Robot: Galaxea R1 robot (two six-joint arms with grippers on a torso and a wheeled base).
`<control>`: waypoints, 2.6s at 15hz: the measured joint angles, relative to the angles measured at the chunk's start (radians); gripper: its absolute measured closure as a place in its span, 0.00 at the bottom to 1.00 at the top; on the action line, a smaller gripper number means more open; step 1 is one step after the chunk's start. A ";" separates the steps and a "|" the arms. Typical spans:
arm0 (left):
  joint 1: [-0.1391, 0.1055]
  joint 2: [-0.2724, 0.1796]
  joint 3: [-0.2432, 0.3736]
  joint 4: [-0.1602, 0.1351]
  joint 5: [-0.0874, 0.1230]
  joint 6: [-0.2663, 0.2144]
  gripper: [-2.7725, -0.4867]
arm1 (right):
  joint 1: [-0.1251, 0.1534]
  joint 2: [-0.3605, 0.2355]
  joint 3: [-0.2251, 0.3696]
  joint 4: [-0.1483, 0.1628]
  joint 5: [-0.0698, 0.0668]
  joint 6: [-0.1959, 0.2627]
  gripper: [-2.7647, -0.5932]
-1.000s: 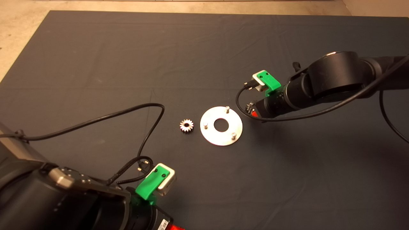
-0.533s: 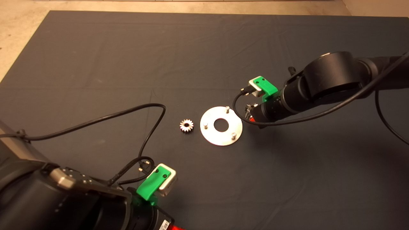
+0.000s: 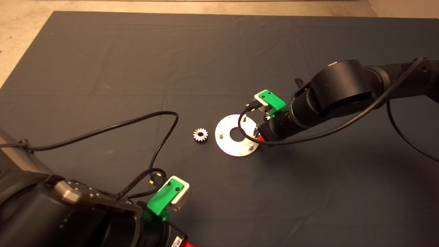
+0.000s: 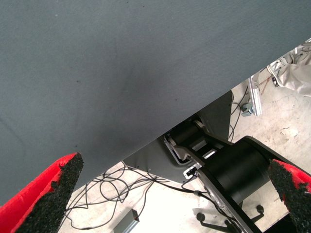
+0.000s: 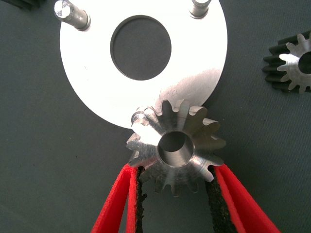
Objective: Install three planetary gears onto the carrier pins
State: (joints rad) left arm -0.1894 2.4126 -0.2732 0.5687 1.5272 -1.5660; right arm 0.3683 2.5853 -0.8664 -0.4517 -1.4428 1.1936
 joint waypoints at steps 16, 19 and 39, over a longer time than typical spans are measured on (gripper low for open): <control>-0.046 -0.014 0.000 0.000 -0.001 0.000 0.00 | -0.033 0.034 0.046 0.028 -0.039 -0.003 0.92; -0.048 -0.014 0.000 0.000 0.000 0.000 0.00 | -0.033 0.058 0.045 0.028 -0.026 -0.004 0.92; -0.050 -0.028 0.000 0.000 0.000 0.000 0.00 | -0.099 0.097 -0.004 -0.003 -0.055 -0.090 0.92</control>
State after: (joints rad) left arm -0.2394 2.3847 -0.2732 0.5685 1.5272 -1.5657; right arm 0.2689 2.6820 -0.8702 -0.4549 -1.4980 1.1036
